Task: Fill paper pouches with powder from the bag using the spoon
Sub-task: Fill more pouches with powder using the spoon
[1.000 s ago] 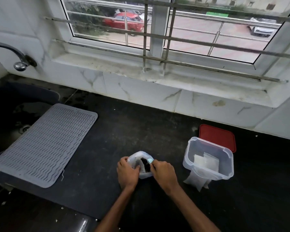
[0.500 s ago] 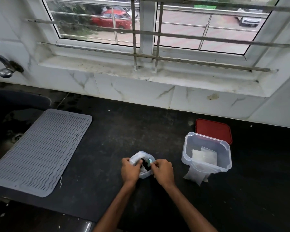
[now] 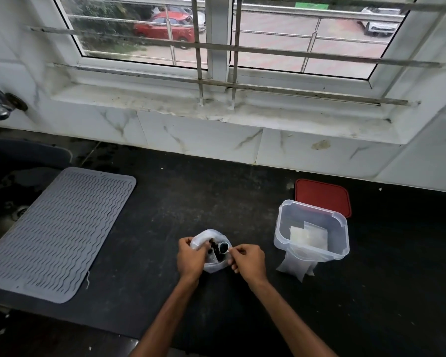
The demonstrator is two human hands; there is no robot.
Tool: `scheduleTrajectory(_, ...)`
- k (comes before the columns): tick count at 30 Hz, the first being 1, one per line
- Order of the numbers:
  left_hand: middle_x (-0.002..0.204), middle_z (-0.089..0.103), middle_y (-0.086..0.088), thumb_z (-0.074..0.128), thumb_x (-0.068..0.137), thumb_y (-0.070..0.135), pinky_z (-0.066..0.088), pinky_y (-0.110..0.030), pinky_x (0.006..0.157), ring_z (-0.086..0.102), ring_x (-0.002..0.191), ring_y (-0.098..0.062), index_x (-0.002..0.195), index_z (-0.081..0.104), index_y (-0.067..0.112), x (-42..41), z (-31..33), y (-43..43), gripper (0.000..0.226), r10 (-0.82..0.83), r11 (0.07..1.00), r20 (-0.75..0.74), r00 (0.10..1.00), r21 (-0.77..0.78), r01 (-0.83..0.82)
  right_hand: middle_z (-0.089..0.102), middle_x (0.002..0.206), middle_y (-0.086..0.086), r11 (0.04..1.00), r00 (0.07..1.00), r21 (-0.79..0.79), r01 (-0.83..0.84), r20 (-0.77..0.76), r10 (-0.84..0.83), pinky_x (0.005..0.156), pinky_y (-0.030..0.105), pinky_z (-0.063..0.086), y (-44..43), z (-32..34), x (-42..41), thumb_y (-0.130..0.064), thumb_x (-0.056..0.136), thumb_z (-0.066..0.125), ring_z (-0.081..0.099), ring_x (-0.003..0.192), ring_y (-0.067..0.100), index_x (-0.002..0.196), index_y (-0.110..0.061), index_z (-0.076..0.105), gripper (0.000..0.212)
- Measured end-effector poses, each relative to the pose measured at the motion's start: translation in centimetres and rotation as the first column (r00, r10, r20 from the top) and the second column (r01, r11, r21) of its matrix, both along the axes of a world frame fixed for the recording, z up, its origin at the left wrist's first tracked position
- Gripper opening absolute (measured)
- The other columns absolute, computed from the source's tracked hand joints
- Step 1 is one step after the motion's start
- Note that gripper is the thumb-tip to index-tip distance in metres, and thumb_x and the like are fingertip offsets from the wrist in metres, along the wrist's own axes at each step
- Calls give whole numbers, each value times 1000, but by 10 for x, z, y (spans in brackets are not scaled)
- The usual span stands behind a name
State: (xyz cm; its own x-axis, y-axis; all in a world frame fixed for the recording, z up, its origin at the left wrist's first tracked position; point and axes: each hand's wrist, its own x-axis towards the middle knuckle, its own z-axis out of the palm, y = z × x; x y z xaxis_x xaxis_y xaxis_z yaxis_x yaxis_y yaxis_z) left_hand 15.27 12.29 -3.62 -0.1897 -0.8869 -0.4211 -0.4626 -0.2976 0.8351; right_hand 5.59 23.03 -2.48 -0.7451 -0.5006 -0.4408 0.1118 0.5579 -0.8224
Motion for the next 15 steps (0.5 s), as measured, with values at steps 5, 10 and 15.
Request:
scheduleTrajectory(5,114,63,-4,74,80,18,47,-31,79,60,92,-17,116,51,18,5,7,-1,43,-42,995,25,999,-86,44,70,61,8,997,991,-54,62,126,-55,47,23,48,8,15,-4,-14,92,65,57,48,12,81,-5,74,16)
scheduleTrajectory(10,141,46,0,69,81,13,43,-36,102,46,128,-18,135,45,19,8,25,10,59,-97,925,48,994,-365,108,71,69,7,994,967,-90,55,254,-30,51,22,47,18,33,-14,-19,93,66,59,53,10,87,-9,74,14)
scheduleTrajectory(15,144,43,0,69,83,6,32,-23,107,39,134,-9,128,50,13,-14,45,43,49,-149,761,-47,988,-643,85,71,71,3,983,948,-140,116,310,-67,56,21,50,52,69,-31,-21,94,65,60,57,8,93,-11,73,13)
